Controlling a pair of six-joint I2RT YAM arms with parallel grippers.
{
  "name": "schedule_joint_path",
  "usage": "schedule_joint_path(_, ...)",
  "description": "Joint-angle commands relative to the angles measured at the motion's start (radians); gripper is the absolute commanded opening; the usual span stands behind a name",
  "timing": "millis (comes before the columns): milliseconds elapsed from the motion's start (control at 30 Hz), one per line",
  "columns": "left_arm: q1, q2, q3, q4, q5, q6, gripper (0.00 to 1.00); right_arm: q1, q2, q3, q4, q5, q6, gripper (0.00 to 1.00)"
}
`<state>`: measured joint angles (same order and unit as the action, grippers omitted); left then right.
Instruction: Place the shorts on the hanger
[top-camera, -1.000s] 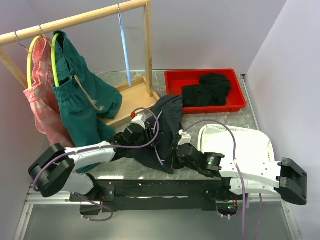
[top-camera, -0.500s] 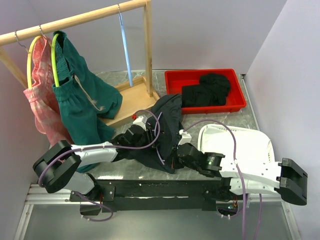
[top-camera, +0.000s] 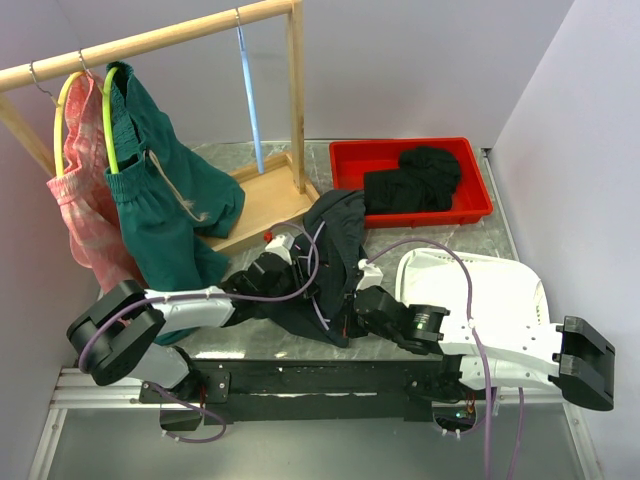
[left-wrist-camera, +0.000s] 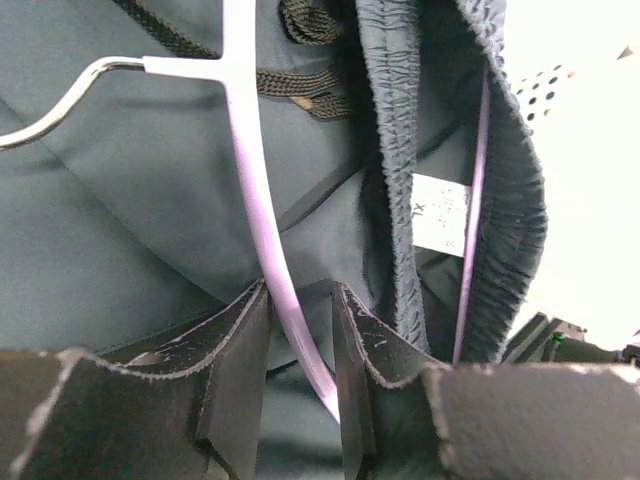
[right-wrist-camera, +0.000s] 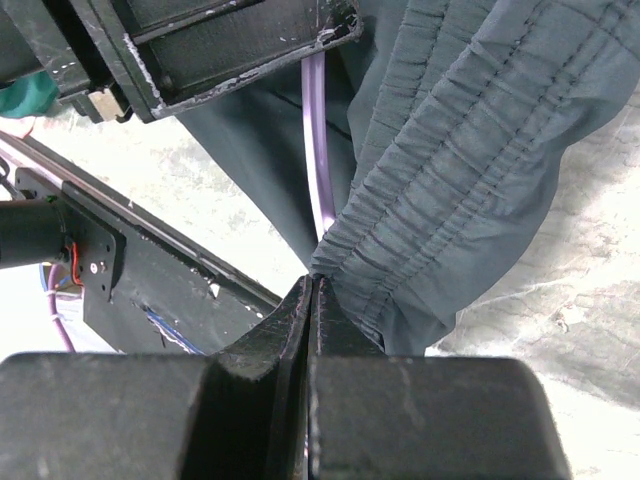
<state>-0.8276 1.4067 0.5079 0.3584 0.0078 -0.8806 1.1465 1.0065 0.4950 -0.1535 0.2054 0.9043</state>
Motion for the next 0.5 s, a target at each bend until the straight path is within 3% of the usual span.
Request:
schedule_joint_path(0,-0.002,-0.009,-0.017,0.134,0.076,-0.02,0.34,-0.007,0.003,0.03,0.032,0.022,-0.004,0.0)
schedule_joint_path(467,-0.004,-0.055,-0.094,0.344,0.1,-0.086,0.37,-0.007,0.007,0.036,0.042,0.014,-0.01,0.0)
